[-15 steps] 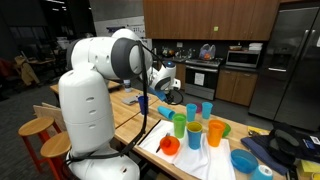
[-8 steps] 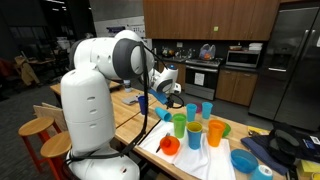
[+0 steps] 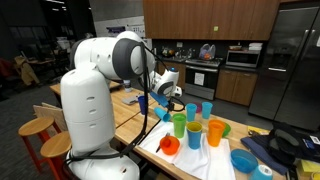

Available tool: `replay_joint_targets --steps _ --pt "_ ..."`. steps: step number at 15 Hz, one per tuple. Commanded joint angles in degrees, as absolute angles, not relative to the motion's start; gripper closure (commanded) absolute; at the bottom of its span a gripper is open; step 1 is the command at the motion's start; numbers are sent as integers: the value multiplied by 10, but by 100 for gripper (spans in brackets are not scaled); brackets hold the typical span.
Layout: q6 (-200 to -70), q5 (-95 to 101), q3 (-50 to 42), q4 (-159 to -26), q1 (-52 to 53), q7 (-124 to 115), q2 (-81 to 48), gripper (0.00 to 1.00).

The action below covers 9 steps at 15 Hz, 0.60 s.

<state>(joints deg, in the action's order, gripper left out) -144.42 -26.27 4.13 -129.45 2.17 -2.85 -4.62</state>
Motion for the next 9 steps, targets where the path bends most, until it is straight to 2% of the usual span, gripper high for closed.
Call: replay_joint_targets --steps 1,9 --pt "-1467 -276 52 -1324 34 -45 -35 0" --pt "-1492 -273 52 -1373 36 -81 -26 0"
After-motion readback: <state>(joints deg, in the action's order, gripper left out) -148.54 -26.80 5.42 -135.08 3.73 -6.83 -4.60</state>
